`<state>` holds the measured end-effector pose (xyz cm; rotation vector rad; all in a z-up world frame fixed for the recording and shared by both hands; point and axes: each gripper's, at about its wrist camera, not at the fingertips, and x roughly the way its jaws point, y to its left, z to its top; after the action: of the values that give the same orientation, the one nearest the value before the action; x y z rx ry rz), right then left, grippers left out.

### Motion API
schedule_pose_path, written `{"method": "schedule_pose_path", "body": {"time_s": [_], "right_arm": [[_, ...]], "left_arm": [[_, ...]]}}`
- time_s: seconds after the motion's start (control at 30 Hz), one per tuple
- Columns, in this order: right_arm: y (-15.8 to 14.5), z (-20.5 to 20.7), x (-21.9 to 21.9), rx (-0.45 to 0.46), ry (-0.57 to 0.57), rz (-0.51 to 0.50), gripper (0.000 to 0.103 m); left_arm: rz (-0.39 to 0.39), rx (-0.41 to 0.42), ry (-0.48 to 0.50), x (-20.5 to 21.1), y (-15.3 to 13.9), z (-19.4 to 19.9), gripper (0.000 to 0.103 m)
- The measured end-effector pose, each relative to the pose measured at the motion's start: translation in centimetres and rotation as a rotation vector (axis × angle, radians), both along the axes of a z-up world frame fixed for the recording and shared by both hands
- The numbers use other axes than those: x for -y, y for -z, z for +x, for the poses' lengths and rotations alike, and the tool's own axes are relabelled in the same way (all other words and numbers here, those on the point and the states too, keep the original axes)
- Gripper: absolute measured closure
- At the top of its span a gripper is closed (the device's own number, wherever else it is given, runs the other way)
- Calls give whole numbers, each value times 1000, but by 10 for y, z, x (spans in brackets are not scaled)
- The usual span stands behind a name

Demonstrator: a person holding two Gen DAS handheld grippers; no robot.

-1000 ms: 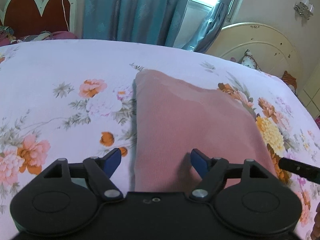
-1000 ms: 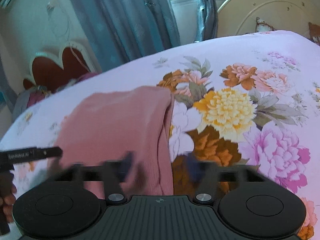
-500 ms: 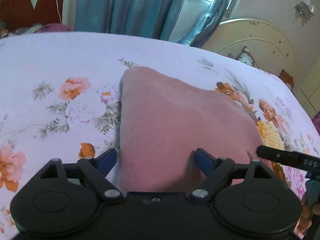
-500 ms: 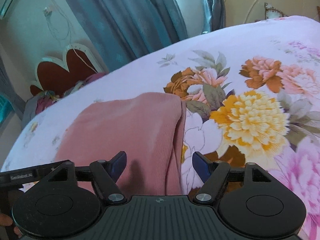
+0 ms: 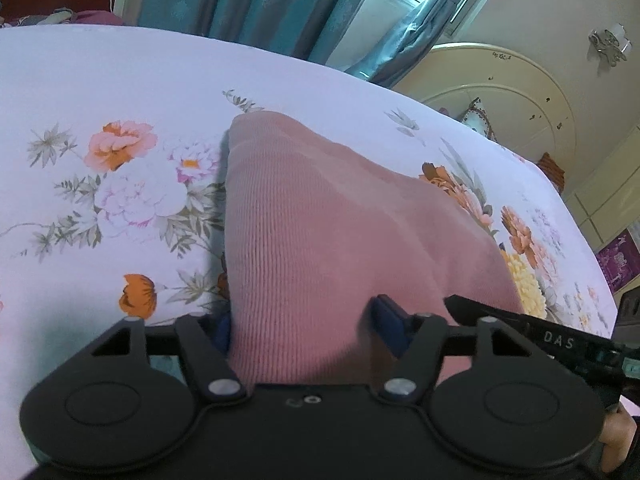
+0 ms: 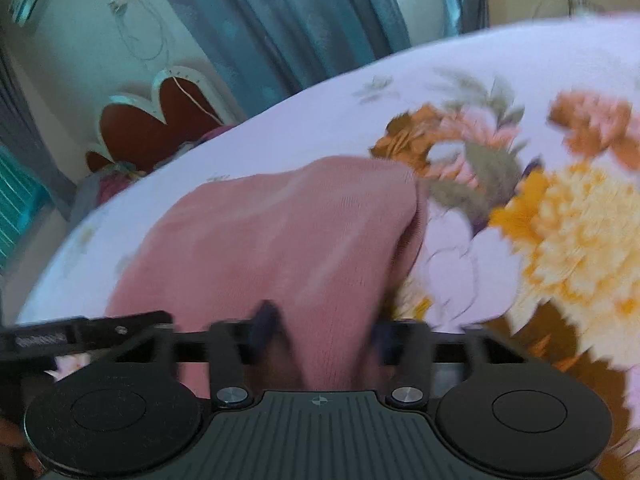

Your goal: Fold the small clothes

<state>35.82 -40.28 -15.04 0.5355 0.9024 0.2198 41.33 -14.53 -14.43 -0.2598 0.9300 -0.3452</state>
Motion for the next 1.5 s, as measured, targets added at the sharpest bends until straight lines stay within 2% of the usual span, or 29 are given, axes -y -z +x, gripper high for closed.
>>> {"method": "schedule_pose_path", "body": {"time_s": [0.07, 0.1, 0.17, 0.27, 0.47, 0.63, 0.83, 1.07, 1.3, 1.5], "right_arm": [[0, 2, -2, 1, -7, -18, 65], [-1, 3, -2, -7, -2, -16, 68], [-4, 3, 1, -16, 14, 38, 79], [-16, 1, 1, 11, 20, 57, 80], [-40, 0, -8, 50, 17, 112, 81], [-64, -1, -41, 87, -6, 128, 81], [-85, 3, -114, 122, -38, 131, 81], [-93, 9, -242, 116, -16, 139, 81], [-79, 43, -360, 102, -30, 157, 81], [-55, 68, -419, 85, -58, 137, 81]], "left_arm": [[9, 9, 0, 1, -3, -1, 48], [14, 15, -1, 2, -5, -2, 51], [19, 30, -5, 3, -10, -4, 65], [16, 45, -8, 3, -21, -7, 69], [0, 87, 5, 2, -47, -15, 71], [-2, 125, -7, -22, -70, -27, 71], [-2, 167, -31, -87, -90, -43, 71], [-24, 180, -27, -209, -95, -49, 71], [16, 175, -54, -308, -88, -37, 71], [53, 186, -104, -365, -70, -29, 71]]}}
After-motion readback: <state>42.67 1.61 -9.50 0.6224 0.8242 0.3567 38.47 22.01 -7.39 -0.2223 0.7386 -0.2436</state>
